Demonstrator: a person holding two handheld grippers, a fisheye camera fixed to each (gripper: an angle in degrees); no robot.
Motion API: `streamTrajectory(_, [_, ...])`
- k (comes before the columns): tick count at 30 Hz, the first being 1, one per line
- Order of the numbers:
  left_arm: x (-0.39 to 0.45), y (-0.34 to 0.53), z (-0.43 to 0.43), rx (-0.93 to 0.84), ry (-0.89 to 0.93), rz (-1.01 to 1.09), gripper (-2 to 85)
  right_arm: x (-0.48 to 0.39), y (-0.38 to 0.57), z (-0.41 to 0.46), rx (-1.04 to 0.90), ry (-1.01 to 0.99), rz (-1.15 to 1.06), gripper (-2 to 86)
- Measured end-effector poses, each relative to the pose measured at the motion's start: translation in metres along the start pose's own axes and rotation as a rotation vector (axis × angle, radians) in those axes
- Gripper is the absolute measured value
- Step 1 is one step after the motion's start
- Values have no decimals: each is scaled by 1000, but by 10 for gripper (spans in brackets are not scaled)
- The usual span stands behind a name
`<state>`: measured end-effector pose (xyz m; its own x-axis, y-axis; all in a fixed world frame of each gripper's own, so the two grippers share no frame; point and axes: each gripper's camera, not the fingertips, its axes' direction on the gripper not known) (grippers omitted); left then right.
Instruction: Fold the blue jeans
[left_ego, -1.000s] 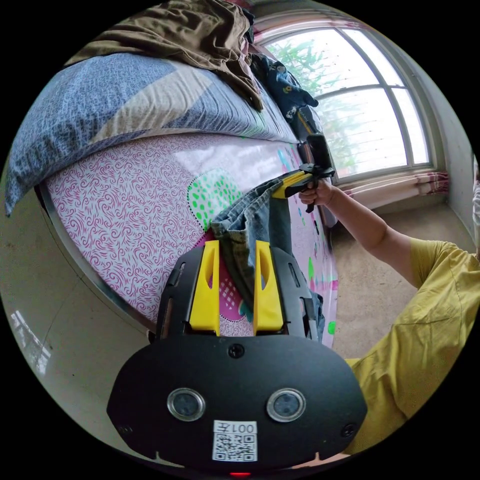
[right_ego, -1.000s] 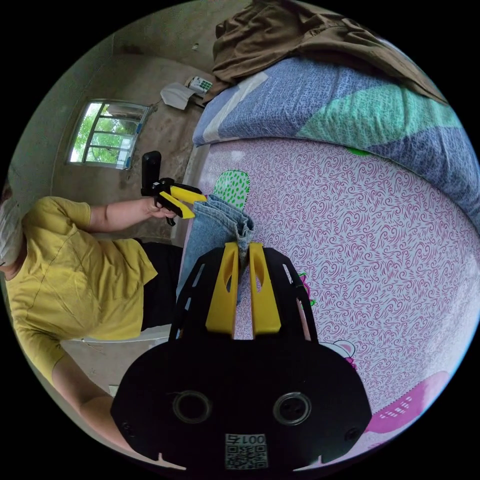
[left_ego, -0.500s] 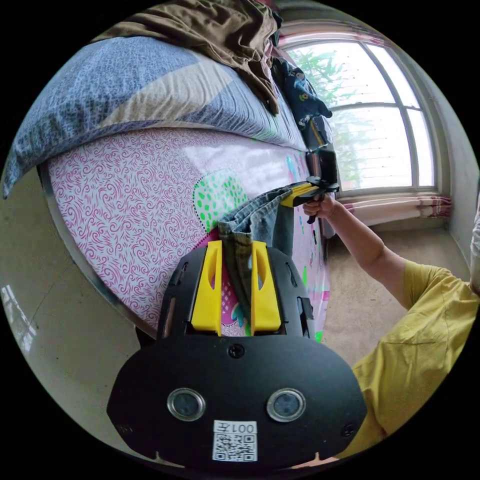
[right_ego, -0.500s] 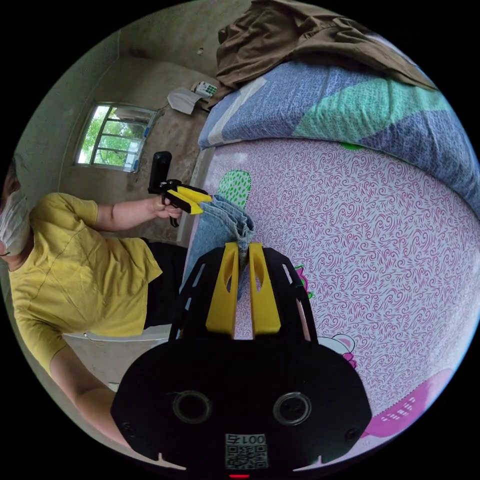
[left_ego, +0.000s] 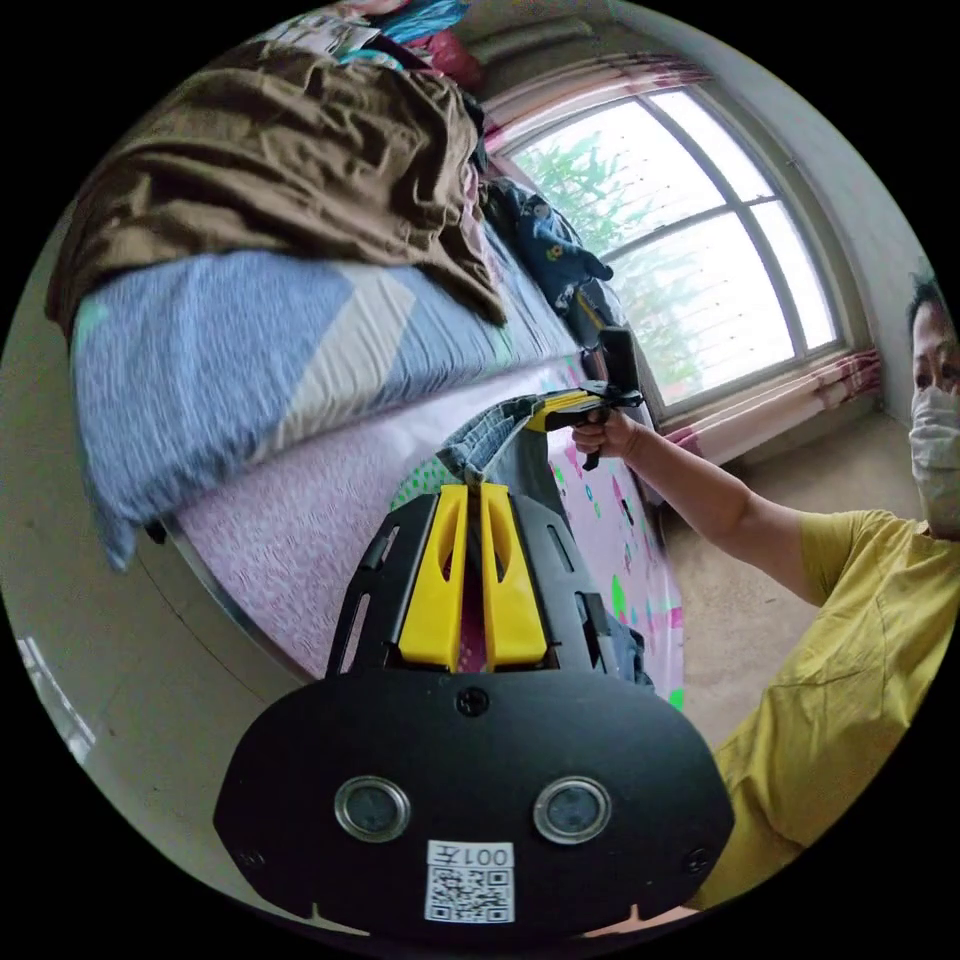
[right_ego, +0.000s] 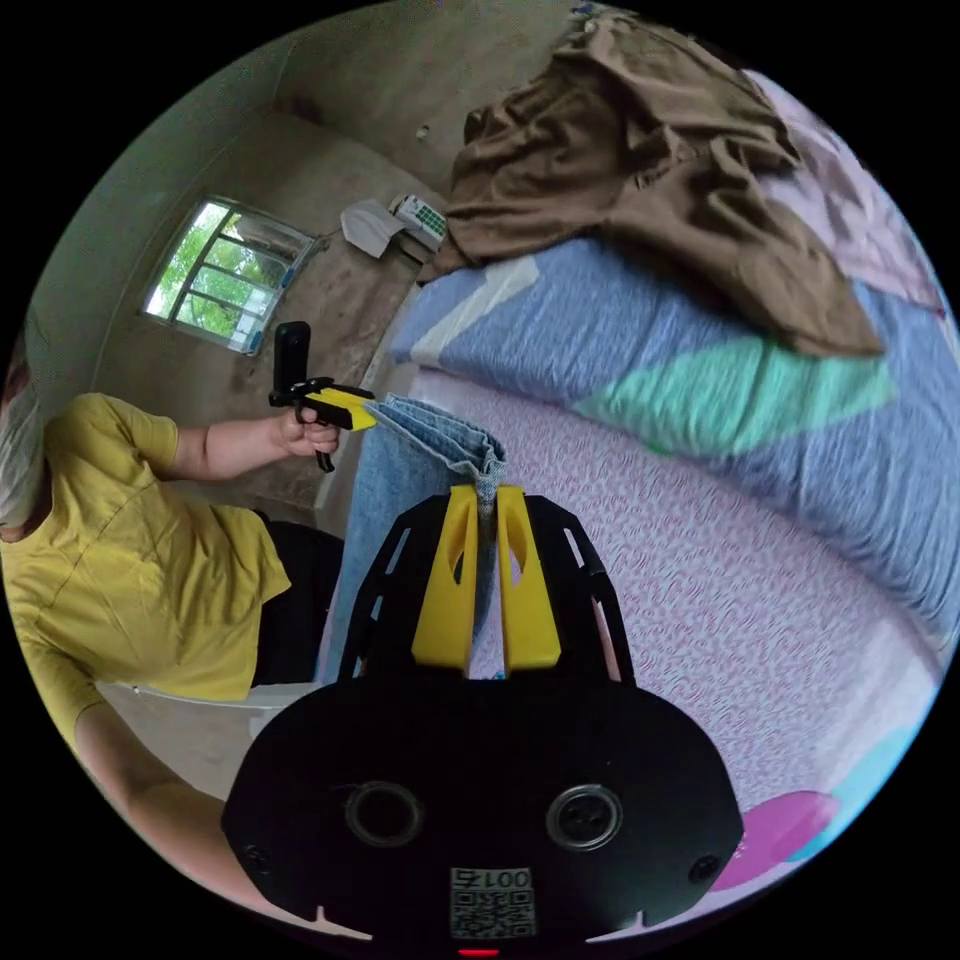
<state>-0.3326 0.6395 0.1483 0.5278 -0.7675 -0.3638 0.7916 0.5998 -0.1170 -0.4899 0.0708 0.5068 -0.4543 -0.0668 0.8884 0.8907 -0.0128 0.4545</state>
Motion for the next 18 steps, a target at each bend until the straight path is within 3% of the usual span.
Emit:
streamTrajectory(9, [123,3,-44,88,-53,359,-12,-103,48,-79,124,42,-256,23])
streamTrajectory(14, [241,68,-33,51,-100,662,-12,-159,137,-93,127,27,-244,23])
streamTrajectory(18, [304,126,-5,-46,-45,770,-11,-197,221,-75,50,18,-172,24])
